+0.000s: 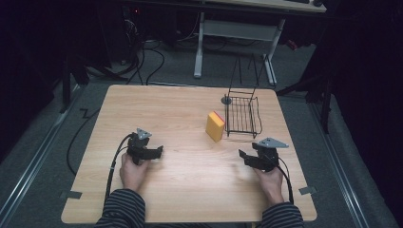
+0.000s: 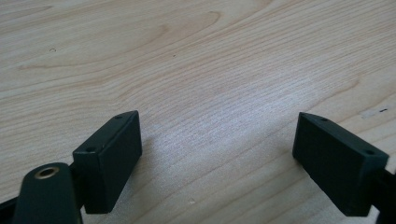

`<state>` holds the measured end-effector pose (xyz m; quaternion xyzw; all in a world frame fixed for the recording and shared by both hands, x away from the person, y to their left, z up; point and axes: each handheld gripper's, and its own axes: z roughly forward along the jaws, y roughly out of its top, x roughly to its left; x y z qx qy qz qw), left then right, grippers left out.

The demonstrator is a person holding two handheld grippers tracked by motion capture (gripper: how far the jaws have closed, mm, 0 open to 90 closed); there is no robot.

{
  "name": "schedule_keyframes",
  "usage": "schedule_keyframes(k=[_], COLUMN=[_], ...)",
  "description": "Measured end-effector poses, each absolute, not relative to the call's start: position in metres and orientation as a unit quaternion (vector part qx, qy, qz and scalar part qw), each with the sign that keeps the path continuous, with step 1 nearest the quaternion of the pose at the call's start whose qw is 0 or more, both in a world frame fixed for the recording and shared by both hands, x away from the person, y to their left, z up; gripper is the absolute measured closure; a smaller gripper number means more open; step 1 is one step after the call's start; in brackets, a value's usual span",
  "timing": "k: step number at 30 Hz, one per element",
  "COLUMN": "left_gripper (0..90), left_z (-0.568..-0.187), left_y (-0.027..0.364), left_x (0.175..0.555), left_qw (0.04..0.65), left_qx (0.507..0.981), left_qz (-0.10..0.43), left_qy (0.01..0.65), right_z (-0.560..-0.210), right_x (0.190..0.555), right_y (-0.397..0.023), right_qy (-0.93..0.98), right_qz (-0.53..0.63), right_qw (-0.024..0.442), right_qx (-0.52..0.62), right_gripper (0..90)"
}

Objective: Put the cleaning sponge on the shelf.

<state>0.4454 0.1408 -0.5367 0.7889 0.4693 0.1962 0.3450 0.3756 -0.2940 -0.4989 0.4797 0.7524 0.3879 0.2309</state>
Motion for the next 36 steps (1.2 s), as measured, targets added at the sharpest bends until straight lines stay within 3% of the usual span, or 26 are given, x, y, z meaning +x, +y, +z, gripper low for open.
schedule_keyframes(k=[16, 36], left_gripper=[16.5, 16.5], left_z=[-0.537, -0.537], left_y=[0.141, 0.141], left_x=[0.445, 0.445], left_qw=[0.345, 0.345], left_qx=[0.789, 0.789], left_qz=[0.196, 0.196], left_qy=[0.469, 0.469], right_z=[-0.474, -0.468], right_x=[0.377, 0.41], right_y=[-0.275, -0.246], right_qy=[0.747, 0.746], right_qz=[0.431, 0.439], right_qw=[0.233, 0.215], right_qx=[0.45, 0.452], right_gripper=[32.7, 31.3])
